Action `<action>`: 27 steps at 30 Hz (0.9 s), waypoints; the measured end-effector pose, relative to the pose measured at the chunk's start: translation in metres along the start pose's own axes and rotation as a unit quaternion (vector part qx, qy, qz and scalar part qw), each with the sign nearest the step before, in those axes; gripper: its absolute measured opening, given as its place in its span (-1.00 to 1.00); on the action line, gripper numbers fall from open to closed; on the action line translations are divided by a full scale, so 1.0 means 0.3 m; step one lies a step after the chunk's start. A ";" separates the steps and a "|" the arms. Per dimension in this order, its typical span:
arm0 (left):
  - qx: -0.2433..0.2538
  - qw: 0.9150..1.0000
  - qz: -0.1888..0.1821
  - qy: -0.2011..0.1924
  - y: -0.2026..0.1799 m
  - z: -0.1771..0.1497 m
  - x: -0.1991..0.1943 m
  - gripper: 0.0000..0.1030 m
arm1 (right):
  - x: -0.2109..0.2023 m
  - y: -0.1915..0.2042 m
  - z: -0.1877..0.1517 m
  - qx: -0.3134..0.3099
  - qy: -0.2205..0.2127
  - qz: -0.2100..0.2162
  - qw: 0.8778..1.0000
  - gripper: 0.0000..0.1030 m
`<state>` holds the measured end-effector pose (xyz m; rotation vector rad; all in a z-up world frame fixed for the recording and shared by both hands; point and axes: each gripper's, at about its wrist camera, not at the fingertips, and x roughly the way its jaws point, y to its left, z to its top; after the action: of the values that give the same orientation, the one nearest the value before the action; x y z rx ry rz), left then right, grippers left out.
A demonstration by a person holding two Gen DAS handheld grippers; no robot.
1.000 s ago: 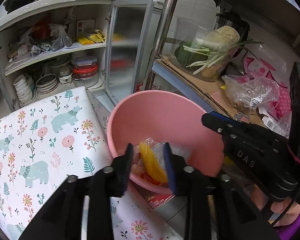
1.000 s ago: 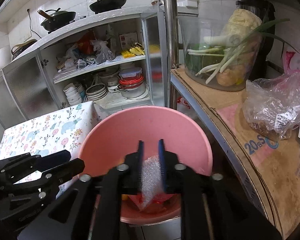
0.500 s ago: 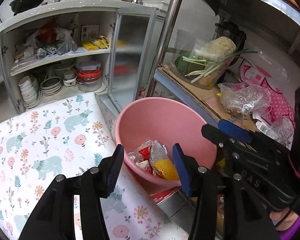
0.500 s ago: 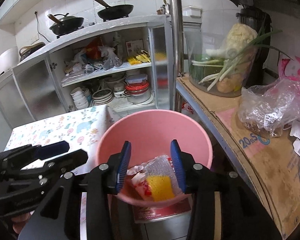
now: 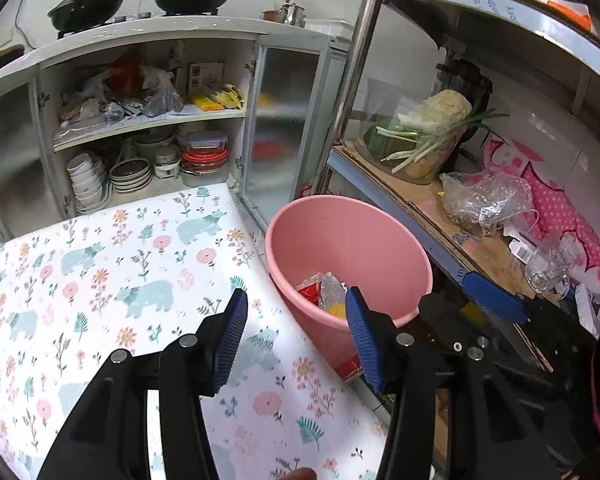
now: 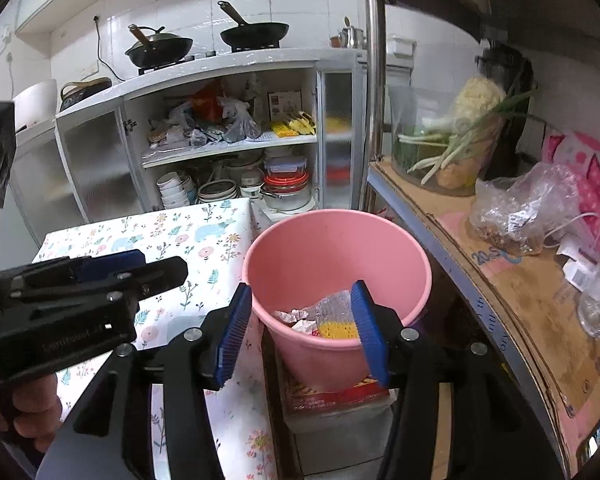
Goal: Collect trash
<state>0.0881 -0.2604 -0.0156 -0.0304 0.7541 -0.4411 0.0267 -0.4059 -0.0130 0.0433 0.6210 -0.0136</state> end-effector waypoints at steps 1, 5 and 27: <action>-0.001 1.000 0.000 -0.003 0.004 -0.006 -0.014 -0.03 | -0.010 0.007 -0.005 0.000 0.001 0.002 1.000 0.03; -0.003 1.000 0.003 -0.010 0.009 -0.024 -0.056 -0.03 | -0.039 0.033 -0.023 -0.002 0.001 0.004 1.000 0.03; -0.001 0.999 -0.001 -0.033 -0.019 -0.070 -0.172 -0.03 | -0.139 0.047 -0.064 -0.004 -0.011 -0.016 1.000 0.04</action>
<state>0.0389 -0.2424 0.0037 -0.0481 0.6898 -0.4400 -0.0178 -0.3911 -0.0038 0.0255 0.6006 -0.0417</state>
